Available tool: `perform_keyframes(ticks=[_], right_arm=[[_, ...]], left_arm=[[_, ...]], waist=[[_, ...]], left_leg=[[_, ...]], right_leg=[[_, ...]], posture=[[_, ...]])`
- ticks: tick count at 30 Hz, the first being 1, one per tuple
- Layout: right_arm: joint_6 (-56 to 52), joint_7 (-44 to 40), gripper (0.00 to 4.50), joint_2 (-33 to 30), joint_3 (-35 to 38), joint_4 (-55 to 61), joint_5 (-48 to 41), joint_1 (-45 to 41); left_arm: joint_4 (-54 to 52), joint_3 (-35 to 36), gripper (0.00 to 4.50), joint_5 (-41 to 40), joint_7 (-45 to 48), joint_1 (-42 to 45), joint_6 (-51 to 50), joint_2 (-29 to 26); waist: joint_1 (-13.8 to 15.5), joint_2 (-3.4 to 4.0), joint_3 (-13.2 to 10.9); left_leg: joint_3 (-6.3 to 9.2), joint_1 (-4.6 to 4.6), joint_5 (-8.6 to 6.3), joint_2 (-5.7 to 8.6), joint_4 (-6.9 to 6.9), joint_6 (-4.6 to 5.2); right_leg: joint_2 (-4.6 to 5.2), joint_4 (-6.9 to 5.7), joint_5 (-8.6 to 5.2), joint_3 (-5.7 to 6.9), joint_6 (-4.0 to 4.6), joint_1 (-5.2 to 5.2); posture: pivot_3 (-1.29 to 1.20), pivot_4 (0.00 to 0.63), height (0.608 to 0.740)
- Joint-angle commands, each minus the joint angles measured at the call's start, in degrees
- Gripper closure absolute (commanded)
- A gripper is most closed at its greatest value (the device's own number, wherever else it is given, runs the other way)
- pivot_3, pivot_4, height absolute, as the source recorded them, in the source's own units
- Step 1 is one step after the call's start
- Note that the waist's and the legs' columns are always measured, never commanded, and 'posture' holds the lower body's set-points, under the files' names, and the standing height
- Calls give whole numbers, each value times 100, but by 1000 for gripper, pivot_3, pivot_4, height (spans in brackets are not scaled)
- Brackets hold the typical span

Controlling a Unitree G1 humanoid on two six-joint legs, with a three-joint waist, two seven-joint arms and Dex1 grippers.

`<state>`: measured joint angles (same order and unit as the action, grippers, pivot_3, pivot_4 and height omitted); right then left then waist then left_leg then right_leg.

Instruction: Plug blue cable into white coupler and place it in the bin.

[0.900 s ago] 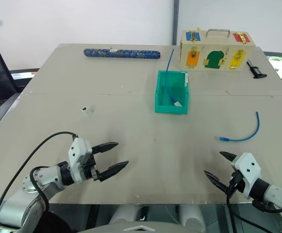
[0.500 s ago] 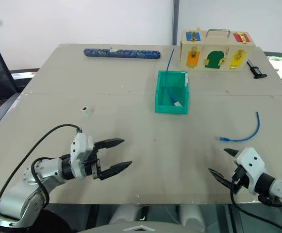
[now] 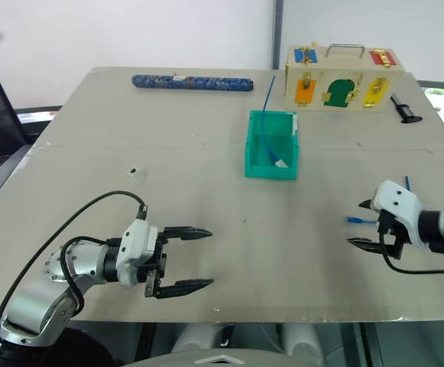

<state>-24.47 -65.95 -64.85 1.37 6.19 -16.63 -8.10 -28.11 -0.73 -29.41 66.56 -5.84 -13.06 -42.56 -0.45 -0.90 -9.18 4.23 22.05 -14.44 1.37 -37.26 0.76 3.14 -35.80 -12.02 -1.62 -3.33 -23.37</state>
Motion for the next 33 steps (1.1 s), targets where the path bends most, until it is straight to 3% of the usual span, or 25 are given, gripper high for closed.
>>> perform_keyframes(ticks=[1, 12, 15, 19, 20, 23, 26, 33], right_arm=[[256, -367, 10, -19, -356, -542, 313, -416], [639, -647, 10, 520, -997, -1499, 853, -1375], [731, -641, 747, 650, -1102, -1724, 1022, -1521], [1021, -582, 2531, 801, -1255, -2021, 1288, -1659], [1047, -587, 3148, 815, -1269, -2031, 1304, -1662], [1010, -715, 4339, 815, -1277, -1727, 1264, -1590], [751, -789, 4480, 970, -1302, -1105, 1107, -1596], [-567, -492, 4480, 2398, -2558, 357, 1474, -2493]], left_arm=[[-88, 31, 0, -62, 72, -41, 147, -12], [-133, 78, 0, -72, 44, -200, 299, 37], [-130, 66, 0, -62, -5, -216, 315, 70], [-85, 71, 0, -32, -82, -231, 354, 120], [-64, 68, 0, -13, -97, -234, 371, 131], [-25, 71, 0, 28, -175, -256, 395, 182], [97, 80, 0, 137, -291, -276, 480, 246], [801, 348, 0, 632, -621, -449, 1102, 389]], waist=[[-4, 3, -5], [-22, 12, -12], [-20, 13, -12], [-25, 11, -11], [-27, 10, -10], [-30, 9, -10], [-32, 10, -10], [-98, 16, -14]], left_leg=[[2, 1, -1, 0, 1, 1], [1, -1, -1, 0, 1, 1], [3, -1, -1, 0, 1, 1], [2, -3, 0, 0, 0, 1], [1, -5, -1, 0, 0, 1], [1, -9, 0, 0, -4, 1], [2, -10, 0, -1, -5, 1], [21, -14, 0, -10, 7, 0]], right_leg=[[-1, 0, 0, 1, 1, 0], [-1, -1, 2, 0, 1, -1], [-1, -2, 3, 0, 0, -1], [-1, -2, 4, -1, 1, 0], [-1, -2, 4, -1, 1, 1], [-1, -3, 4, -2, 1, 6], [-2, -6, 4, -2, 1, 6], [-13, -11, 12, -12, -13, -2]], posture=[[0, 150, 738], [0, 150, 738], [0, 150, 738], [0, 150, 738], [0, 150, 738], [0, 150, 738], [0, 150, 738], [0, 150, 738]])
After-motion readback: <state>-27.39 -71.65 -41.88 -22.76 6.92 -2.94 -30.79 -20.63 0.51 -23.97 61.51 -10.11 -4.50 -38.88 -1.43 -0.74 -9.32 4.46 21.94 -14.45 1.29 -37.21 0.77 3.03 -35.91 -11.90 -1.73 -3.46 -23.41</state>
